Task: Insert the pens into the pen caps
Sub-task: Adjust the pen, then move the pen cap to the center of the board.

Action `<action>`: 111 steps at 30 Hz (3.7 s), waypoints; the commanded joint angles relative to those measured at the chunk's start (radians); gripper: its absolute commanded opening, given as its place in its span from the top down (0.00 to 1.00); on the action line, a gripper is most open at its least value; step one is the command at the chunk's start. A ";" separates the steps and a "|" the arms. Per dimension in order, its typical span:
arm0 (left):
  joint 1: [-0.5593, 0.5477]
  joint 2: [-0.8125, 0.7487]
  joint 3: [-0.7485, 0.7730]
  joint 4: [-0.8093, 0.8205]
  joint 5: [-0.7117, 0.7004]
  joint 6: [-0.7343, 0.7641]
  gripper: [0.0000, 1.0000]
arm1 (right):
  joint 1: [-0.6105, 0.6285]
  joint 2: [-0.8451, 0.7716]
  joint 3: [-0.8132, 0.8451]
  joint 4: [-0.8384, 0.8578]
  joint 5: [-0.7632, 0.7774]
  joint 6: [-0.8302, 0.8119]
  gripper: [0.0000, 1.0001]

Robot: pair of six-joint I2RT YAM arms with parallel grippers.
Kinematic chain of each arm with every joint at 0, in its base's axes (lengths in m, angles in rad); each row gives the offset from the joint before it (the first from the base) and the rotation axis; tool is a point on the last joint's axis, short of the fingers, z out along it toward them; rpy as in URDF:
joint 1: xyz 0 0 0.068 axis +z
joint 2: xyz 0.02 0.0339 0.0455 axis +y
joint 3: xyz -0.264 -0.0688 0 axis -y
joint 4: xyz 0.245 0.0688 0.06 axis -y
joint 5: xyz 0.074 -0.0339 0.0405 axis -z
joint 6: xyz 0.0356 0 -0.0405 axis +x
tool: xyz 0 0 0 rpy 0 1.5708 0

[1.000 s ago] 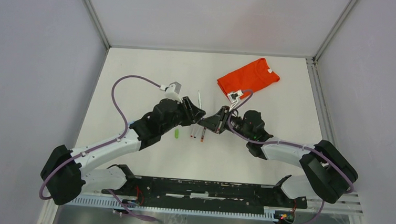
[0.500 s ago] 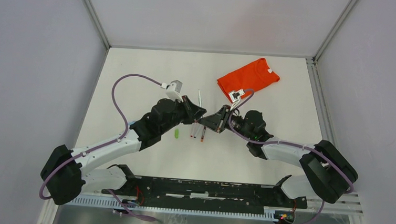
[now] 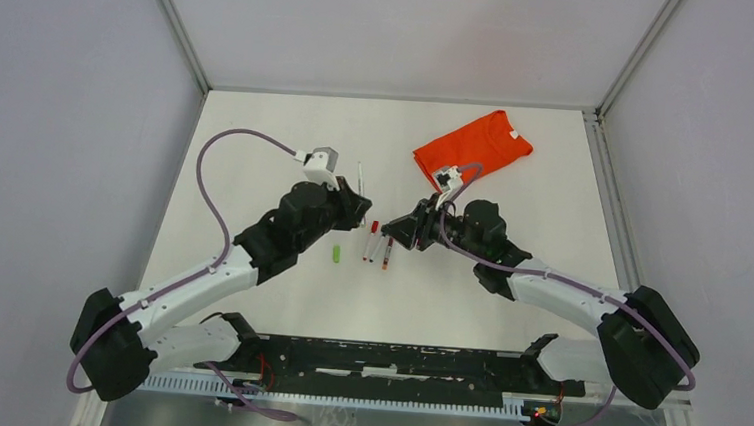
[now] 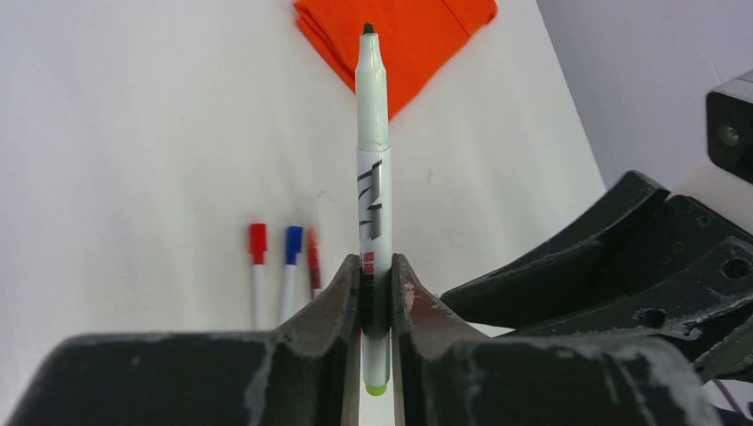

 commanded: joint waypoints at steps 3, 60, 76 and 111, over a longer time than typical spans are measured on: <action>0.065 -0.126 0.067 -0.126 -0.117 0.207 0.98 | 0.023 0.016 0.133 -0.268 0.165 -0.130 0.57; 0.065 -0.501 -0.001 -0.244 -0.445 0.366 0.98 | 0.357 0.831 1.008 -0.974 0.428 -0.424 0.81; 0.066 -0.485 -0.002 -0.242 -0.472 0.371 0.98 | 0.366 0.534 0.645 -1.183 0.162 -0.937 0.84; 0.065 -0.425 0.004 -0.245 -0.467 0.375 0.98 | 0.352 0.533 0.455 -1.142 0.272 -0.958 0.86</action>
